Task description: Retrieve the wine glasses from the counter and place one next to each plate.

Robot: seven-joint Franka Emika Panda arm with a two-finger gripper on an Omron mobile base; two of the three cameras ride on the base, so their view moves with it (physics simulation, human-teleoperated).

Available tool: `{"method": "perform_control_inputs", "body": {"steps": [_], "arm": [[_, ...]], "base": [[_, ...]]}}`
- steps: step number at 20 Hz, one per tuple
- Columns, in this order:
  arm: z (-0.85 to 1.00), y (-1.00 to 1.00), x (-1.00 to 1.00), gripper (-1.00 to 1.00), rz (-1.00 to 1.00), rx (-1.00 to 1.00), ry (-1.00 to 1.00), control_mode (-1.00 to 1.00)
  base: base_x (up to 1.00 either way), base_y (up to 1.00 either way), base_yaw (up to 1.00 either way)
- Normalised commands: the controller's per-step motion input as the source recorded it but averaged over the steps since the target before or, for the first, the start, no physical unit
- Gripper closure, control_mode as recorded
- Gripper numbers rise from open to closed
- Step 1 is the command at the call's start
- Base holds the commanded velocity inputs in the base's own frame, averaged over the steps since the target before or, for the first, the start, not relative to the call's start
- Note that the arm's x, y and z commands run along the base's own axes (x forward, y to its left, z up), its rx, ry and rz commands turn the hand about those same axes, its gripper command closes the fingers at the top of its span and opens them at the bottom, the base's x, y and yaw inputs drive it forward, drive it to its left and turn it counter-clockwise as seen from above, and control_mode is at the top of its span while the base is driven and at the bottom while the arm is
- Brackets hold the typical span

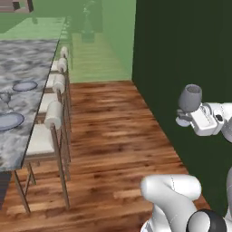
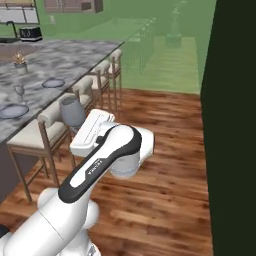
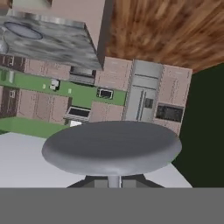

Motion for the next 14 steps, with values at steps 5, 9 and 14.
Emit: {"method": "perform_control_inputs", "body": {"steps": [5,9,14], "arm": [[0.00,0.00,0.00,1.00,0.00,0.00,0.00,1.00],[0.00,0.00,0.00,1.00,0.00,0.00,0.00,1.00],[0.00,0.00,0.00,1.00,0.00,0.00,0.00,1.00]], "base": [[1.00,-0.64,0.50],[1.00,-0.66,0.49],[1.00,-0.67,0.48]]}}
